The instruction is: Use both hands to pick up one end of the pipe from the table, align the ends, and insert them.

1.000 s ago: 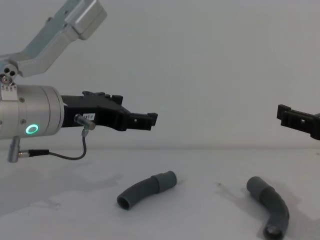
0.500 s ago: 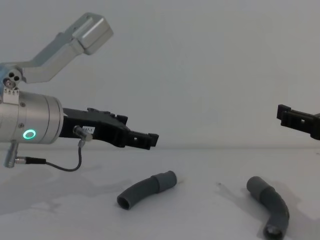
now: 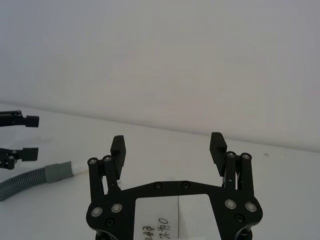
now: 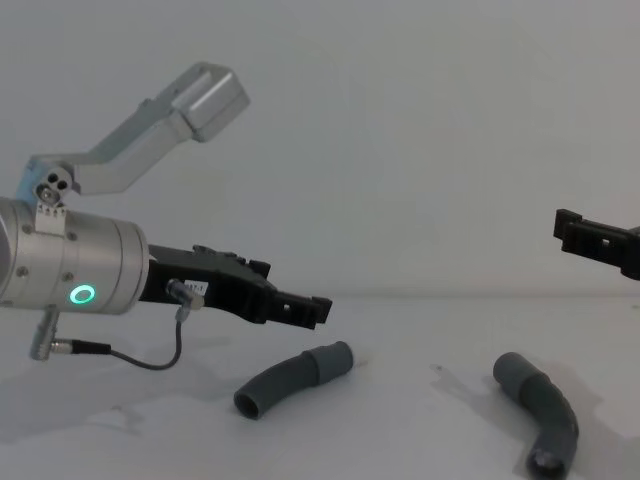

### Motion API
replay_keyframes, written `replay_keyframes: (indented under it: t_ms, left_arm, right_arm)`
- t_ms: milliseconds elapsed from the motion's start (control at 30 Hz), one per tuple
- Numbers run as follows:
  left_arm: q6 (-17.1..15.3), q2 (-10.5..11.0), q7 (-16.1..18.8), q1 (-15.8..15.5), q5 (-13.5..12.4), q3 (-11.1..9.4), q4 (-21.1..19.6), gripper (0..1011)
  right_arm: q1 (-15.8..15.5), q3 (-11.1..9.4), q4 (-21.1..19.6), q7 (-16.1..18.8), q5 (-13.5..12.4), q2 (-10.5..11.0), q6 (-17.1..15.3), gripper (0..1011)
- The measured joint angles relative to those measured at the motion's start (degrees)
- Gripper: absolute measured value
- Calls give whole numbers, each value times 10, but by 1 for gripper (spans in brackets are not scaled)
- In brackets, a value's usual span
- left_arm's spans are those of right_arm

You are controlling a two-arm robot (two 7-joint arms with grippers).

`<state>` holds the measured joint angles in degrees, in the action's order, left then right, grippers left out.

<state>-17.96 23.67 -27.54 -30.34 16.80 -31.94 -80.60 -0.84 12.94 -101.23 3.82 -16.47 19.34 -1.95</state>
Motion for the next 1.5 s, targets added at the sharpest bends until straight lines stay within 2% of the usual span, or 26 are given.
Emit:
replay_keyframes:
  t_ms: [833,1500]
  left_arm:
    - [-7,-19,-11,-4,-23,-15,38,1001]
    - [-20,-30,-22,-9,-34,-18,52,1001]
  right_arm:
    - [0,0,0,0,0,0,0,1001]
    - [0,0,0,0,0,0,0,1001]
